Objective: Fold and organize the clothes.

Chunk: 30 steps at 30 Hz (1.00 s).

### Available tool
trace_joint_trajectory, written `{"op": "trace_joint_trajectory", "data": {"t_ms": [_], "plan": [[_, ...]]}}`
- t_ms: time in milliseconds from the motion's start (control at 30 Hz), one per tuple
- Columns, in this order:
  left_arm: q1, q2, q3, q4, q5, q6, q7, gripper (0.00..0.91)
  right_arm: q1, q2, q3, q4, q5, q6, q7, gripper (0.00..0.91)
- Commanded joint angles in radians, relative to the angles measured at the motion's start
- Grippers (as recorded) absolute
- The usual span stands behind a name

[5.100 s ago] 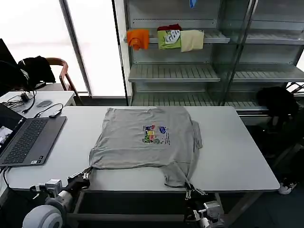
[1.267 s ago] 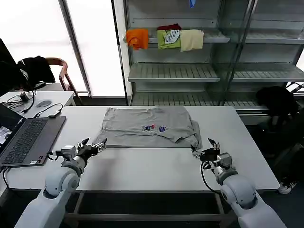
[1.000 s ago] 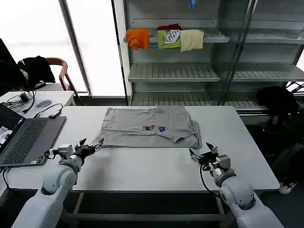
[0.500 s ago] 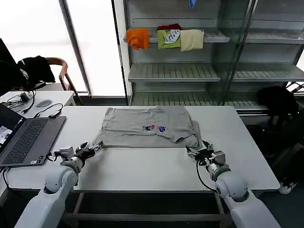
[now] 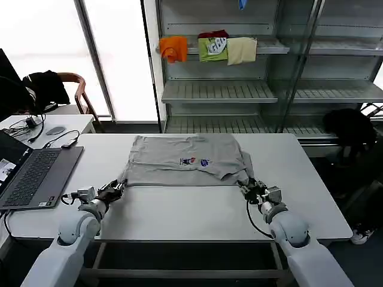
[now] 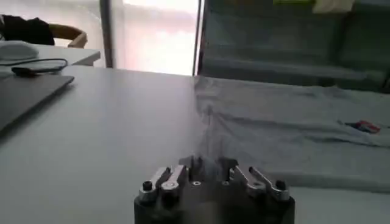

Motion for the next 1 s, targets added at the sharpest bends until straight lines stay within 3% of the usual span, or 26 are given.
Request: {"op": "trace_joint_trajectory", "data": {"t_ms": [33,367,667,800,1000], "plan": [[0.001,-0.001,0.002,0.005,0.000,0.004,0.001,0.020,0.009,0.001,-0.001,-0.024,0.003,0.001,-0.005,0.000],[0.000,0.012,0.009,-0.025,0.004,0.009,-0.002,0.000,0.008,-0.005,-0.001,0.009,0.010,-0.001,0.000,0.000],[0.049,0.059,-0.026,-0.163,-0.026,0.060,-0.074,0.000,-0.049,-0.105,0.006,0.172,0.071,-0.068,0.026,0.000],[0.139,0.082,-0.082,-0.269,-0.053,0.086,-0.111,0.000,-0.115,-0.160,0.027,0.284,0.084,-0.125,0.051,0.000],[0.335,0.098,-0.140,-0.410,-0.047,0.087,-0.203,0.000,-0.255,-0.223,0.083,0.397,0.120,-0.126,0.067,0.000]]}}
